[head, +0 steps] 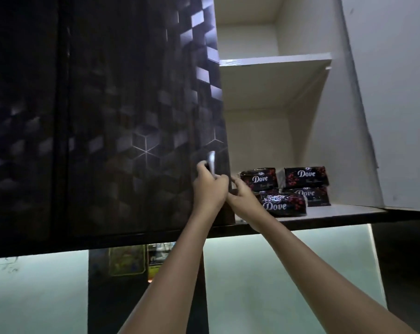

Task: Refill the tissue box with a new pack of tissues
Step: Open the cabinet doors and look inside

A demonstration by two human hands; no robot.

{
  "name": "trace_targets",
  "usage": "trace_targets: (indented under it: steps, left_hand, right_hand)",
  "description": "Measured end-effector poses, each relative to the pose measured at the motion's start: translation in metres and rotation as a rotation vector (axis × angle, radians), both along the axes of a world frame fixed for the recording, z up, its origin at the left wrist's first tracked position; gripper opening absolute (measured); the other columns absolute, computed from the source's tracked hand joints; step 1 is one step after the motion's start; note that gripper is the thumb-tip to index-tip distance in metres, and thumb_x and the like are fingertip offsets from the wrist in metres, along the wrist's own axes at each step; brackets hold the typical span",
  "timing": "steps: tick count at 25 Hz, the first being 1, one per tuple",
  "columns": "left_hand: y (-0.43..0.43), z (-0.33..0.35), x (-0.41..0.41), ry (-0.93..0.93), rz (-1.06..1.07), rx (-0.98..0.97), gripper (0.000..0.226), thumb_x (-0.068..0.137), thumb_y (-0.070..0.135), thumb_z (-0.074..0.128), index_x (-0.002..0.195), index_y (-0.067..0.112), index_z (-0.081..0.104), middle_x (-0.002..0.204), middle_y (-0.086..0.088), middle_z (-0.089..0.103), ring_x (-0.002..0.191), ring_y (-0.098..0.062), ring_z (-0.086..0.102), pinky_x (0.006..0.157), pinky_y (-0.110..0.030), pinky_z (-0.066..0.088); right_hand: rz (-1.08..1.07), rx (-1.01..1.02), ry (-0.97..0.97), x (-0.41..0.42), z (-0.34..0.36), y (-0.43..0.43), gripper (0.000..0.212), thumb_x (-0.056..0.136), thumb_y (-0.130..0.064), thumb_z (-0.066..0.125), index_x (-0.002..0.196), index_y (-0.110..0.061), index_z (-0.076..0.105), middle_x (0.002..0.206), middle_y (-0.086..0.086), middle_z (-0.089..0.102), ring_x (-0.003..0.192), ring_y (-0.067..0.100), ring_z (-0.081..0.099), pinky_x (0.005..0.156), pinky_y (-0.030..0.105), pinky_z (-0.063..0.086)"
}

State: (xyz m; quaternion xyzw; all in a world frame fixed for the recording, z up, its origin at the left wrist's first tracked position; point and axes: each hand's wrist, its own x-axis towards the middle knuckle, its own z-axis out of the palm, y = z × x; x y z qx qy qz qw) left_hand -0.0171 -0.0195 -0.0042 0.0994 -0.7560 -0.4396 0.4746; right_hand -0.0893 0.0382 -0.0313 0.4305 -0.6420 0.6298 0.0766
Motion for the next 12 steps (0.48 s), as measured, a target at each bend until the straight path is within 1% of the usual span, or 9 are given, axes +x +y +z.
trace_targets:
  steps: [2, 3, 4, 5, 6, 7, 9, 11, 12]
  left_hand:
    - [-0.001, 0.002, 0.003, -0.054, -0.082, 0.087, 0.023, 0.082, 0.017, 0.047, 0.099, 0.005, 0.057, 0.088, -0.014, 0.063, 0.081, -0.028, 0.062, 0.085, -0.047, 0.055]
    - [0.005, 0.000, 0.008, -0.044, -0.064, 0.111, 0.026, 0.084, 0.019, 0.045, 0.098, 0.001, 0.058, 0.085, -0.014, 0.062, 0.077, -0.028, 0.062, 0.083, -0.047, 0.056]
    - [0.013, -0.001, 0.015, -0.003, -0.007, 0.124, 0.029, 0.087, 0.020, 0.043, 0.100, 0.000, 0.059, 0.087, -0.016, 0.064, 0.079, -0.031, 0.063, 0.083, -0.048, 0.055]
    - [0.023, -0.003, 0.025, 0.075, 0.085, 0.119, 0.030, 0.089, 0.022, 0.041, 0.100, 0.000, 0.058, 0.093, -0.019, 0.066, 0.086, -0.034, 0.063, 0.083, -0.046, 0.054]
    - [0.034, -0.006, 0.038, 0.171, 0.165, 0.095, 0.031, 0.092, 0.024, 0.040, 0.100, 0.000, 0.058, 0.097, -0.019, 0.066, 0.091, -0.035, 0.062, 0.079, -0.042, 0.053]
    - [0.043, -0.009, 0.053, 0.245, 0.204, 0.075, 0.032, 0.094, 0.025, 0.038, 0.100, 0.002, 0.058, 0.094, -0.016, 0.065, 0.089, -0.033, 0.061, 0.070, -0.036, 0.052]
    - [0.054, -0.010, 0.087, 0.319, 0.167, 0.084, 0.029, 0.094, 0.028, 0.039, 0.094, 0.006, 0.057, 0.077, -0.003, 0.058, 0.069, -0.018, 0.057, 0.047, -0.015, 0.043]
    - [0.055, -0.013, 0.120, 0.363, 0.168, 0.101, 0.022, 0.092, 0.028, 0.045, 0.083, 0.009, 0.053, 0.065, 0.004, 0.050, 0.057, -0.007, 0.047, 0.043, -0.006, 0.040]
    - [0.056, -0.014, 0.135, 0.375, 0.199, 0.106, 0.021, 0.090, 0.030, 0.047, 0.083, 0.011, 0.051, 0.067, 0.003, 0.050, 0.060, -0.007, 0.048, 0.044, -0.004, 0.041]
  right_hand:
    - [-0.094, 0.013, -0.001, -0.005, -0.007, -0.005, 0.024, 0.084, -0.010, 0.059, 0.108, -0.007, 0.059, 0.101, 0.015, 0.067, 0.097, 0.029, 0.063, 0.090, 0.049, 0.051]
    - [-0.145, -0.008, -0.018, -0.002, -0.012, -0.004, 0.023, 0.081, -0.012, 0.062, 0.103, -0.005, 0.062, 0.099, 0.017, 0.068, 0.093, 0.028, 0.065, 0.086, 0.050, 0.053]
    - [-0.162, -0.048, -0.035, 0.005, -0.014, 0.000, 0.024, 0.079, -0.011, 0.064, 0.101, -0.003, 0.063, 0.094, 0.018, 0.069, 0.087, 0.022, 0.067, 0.079, 0.047, 0.055]
    - [-0.131, -0.112, -0.032, 0.017, -0.017, 0.006, 0.023, 0.076, -0.008, 0.065, 0.098, 0.000, 0.064, 0.086, 0.016, 0.069, 0.075, 0.013, 0.067, 0.067, 0.039, 0.056]
    - [-0.083, -0.167, 0.009, 0.031, -0.018, 0.014, 0.020, 0.075, -0.004, 0.065, 0.094, 0.001, 0.066, 0.076, 0.013, 0.068, 0.062, 0.004, 0.064, 0.057, 0.030, 0.053]
    - [-0.039, -0.201, 0.074, 0.048, -0.017, 0.023, 0.018, 0.074, -0.003, 0.065, 0.091, 0.000, 0.068, 0.072, 0.010, 0.068, 0.058, 0.002, 0.062, 0.053, 0.025, 0.051]
    - [0.100, -0.199, 0.182, 0.081, -0.016, 0.040, 0.018, 0.074, -0.004, 0.069, 0.092, -0.006, 0.070, 0.076, 0.006, 0.071, 0.066, 0.009, 0.066, 0.058, 0.025, 0.055]
    - [0.323, -0.197, 0.193, 0.112, -0.015, 0.052, 0.021, 0.072, -0.007, 0.070, 0.093, -0.012, 0.069, 0.074, -0.006, 0.073, 0.070, 0.009, 0.070, 0.062, 0.020, 0.056]
    - [0.425, -0.202, 0.184, 0.122, -0.016, 0.054, 0.023, 0.071, -0.011, 0.070, 0.094, -0.014, 0.069, 0.074, -0.009, 0.073, 0.072, 0.009, 0.070, 0.063, 0.019, 0.057]
